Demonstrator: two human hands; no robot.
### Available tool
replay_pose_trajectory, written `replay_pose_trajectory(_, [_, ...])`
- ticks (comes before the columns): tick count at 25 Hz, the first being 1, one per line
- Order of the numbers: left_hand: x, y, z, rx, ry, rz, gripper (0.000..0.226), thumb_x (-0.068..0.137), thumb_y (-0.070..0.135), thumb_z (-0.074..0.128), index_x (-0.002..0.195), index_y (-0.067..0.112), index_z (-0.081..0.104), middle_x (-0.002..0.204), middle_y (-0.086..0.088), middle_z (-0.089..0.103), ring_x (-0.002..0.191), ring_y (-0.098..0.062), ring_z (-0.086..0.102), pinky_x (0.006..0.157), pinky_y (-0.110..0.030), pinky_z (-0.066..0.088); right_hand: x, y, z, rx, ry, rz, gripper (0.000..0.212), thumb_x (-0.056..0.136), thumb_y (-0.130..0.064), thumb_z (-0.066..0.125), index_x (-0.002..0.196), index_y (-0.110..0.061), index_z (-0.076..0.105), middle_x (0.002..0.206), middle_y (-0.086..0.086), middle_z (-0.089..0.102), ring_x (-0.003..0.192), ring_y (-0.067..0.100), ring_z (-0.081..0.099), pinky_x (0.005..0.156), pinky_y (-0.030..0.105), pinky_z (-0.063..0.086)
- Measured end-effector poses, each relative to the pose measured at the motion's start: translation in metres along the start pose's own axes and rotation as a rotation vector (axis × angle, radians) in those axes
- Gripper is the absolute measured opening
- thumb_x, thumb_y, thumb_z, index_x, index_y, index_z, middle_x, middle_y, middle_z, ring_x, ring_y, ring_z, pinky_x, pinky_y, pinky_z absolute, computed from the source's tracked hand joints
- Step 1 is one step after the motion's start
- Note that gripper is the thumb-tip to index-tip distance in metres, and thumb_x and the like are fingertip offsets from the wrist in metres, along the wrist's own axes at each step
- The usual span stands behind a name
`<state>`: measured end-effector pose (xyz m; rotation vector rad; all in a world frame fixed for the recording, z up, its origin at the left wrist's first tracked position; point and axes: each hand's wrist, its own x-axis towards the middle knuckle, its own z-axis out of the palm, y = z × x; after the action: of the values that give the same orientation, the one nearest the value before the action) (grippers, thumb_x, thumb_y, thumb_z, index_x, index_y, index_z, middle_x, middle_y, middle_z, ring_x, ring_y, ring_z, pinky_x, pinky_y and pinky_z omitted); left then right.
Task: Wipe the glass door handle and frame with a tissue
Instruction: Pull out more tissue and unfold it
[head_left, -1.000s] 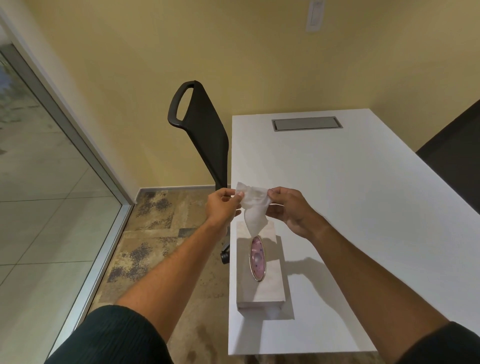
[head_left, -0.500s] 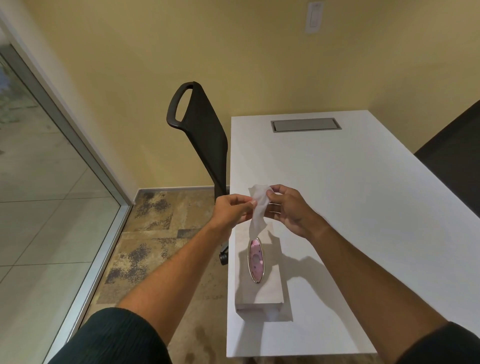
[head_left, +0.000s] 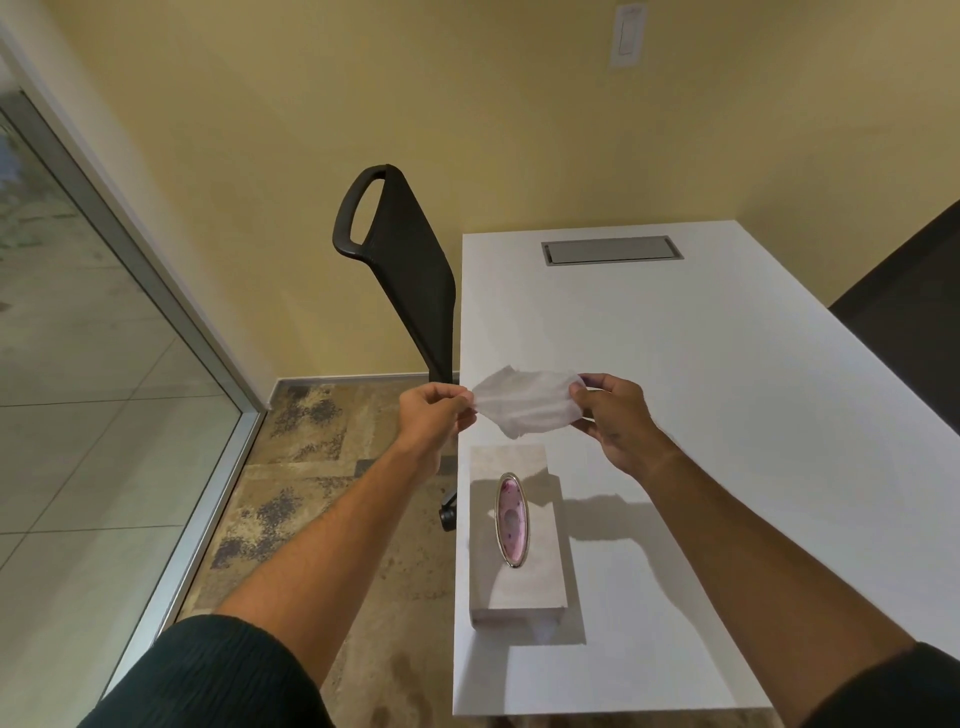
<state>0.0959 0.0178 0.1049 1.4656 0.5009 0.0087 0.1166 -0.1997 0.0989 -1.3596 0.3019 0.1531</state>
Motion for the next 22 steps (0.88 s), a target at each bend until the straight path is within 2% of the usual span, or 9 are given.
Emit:
replay_pose_trajectory(2, [0.002,0.0,-0.003,-0.011,0.023,-0.001,0.013,0.092,-0.004,0.065,0.081,0.004,0.064,0.096,-0.018,0.069,0.087,-0.026,0.068,0.079,-0.031,0.06,0.002,0.001,-0.005,0.0,0.023,-0.011,0.013,0.095,-0.001,0.059,0.106,-0.006,0.063,0.111,0.015,0.067,0.097,0.027,0.065,0.07,0.026,0.056])
replay_pose_trajectory(10, [0.006,-0.001,-0.014,-0.047,0.131,-0.04,0.01,0.093,-0.005,0.063,0.086,0.003,0.063,0.092,-0.015,0.066,0.076,-0.021,0.067,0.073,-0.028,0.06,0.007,0.004,-0.017,0.01,0.186,-0.048,0.016,0.091,0.001,0.064,0.107,-0.002,0.066,0.109,0.015,0.065,0.1,0.028,0.063,0.072,0.027,0.054])
replay_pose_trajectory(14, [0.004,-0.003,-0.016,-0.041,0.141,-0.034,0.01,0.094,-0.004,0.063,0.087,0.004,0.063,0.092,-0.015,0.066,0.076,-0.02,0.067,0.074,-0.028,0.06,0.009,0.006,-0.018,-0.07,0.227,-0.078,0.033,0.091,0.0,0.066,0.123,0.004,0.061,0.115,0.014,0.062,0.104,0.029,0.062,0.087,0.034,0.055])
replay_pose_trajectory(16, [0.002,-0.002,-0.014,-0.031,0.117,-0.037,0.009,0.094,-0.003,0.062,0.089,0.004,0.063,0.097,-0.016,0.065,0.083,-0.022,0.067,0.08,-0.031,0.06,0.009,0.007,-0.016,-0.102,0.188,-0.08,0.031,0.093,-0.002,0.064,0.122,0.006,0.061,0.116,0.016,0.063,0.103,0.028,0.062,0.087,0.033,0.054])
replay_pose_trajectory(19, [-0.003,0.001,-0.007,0.003,0.064,-0.025,0.012,0.096,-0.001,0.061,0.088,0.007,0.066,0.106,-0.017,0.068,0.101,-0.028,0.067,0.094,-0.04,0.057,0.009,0.008,-0.011,-0.117,0.089,-0.048,0.021,0.098,-0.008,0.059,0.114,0.005,0.064,0.112,0.017,0.067,0.097,0.026,0.064,0.077,0.03,0.055])
replay_pose_trajectory(22, [-0.006,0.001,-0.001,0.021,0.014,0.012,0.011,0.097,0.002,0.06,0.094,0.008,0.068,0.112,-0.017,0.069,0.107,-0.03,0.067,0.094,-0.037,0.057,0.008,0.011,-0.001,-0.172,0.029,-0.008,0.024,0.102,-0.019,0.051,0.114,-0.002,0.062,0.113,0.015,0.066,0.1,0.027,0.064,0.079,0.033,0.056])
